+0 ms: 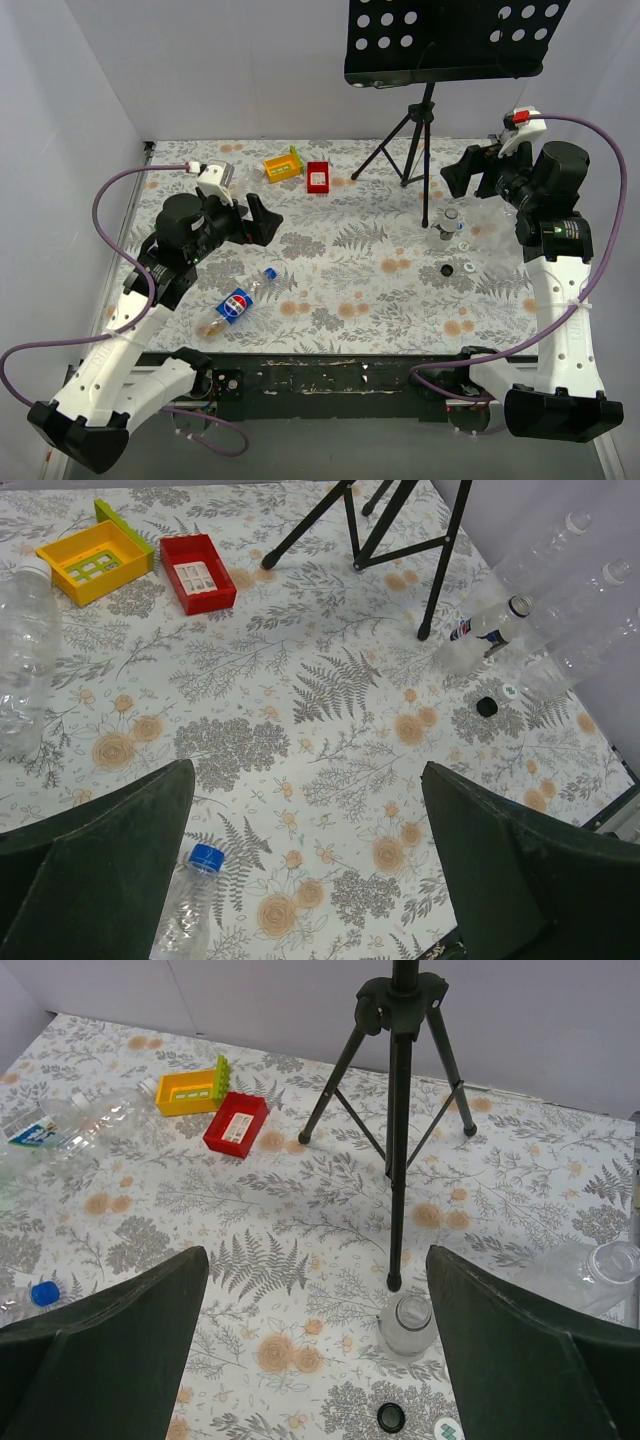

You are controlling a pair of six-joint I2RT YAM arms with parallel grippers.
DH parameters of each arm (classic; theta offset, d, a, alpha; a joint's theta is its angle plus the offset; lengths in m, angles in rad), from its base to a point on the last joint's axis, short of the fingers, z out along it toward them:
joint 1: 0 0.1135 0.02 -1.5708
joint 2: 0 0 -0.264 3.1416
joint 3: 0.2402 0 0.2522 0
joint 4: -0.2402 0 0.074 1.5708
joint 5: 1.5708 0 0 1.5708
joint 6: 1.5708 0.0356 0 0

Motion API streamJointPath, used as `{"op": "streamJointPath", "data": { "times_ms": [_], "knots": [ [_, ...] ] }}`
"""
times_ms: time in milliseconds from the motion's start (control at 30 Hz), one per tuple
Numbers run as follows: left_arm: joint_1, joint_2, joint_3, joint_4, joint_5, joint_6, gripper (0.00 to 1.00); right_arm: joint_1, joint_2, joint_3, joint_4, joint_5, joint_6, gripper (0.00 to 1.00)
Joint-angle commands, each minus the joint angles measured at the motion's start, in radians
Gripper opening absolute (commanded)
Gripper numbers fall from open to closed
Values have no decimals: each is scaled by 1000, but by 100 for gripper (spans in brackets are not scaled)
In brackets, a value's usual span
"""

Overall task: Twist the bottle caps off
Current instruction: Pick up the plastic bottle at the center of the board.

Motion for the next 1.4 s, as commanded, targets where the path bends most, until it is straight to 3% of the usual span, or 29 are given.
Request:
{"op": "streamJointPath", "data": {
  "times_ms": [0,400,567,633,867,1167,1367],
  "knots": [
    [4,-25,6,-35,-12,14,98,-6,-11,4,41,-42,15,97],
    [4,-33,-17,-87,-17,7,98,-6,1,-19,45,-146,-22,96],
    [4,9,-25,-166,15,-16,98,0,30,-93,-75,-586,-409,97],
    [4,32,-24,-215,34,-27,98,37,41,-122,-141,-663,-544,97],
    [4,163,-43,-369,37,-67,98,190,36,-194,-205,-628,-717,97],
    [4,407,-64,-426,-17,-67,98,209,58,-260,-165,-680,-715,97],
    [-6,524,-2,-498,-176,-111,98,209,46,-298,-140,-702,-715,97]
  ]
}}
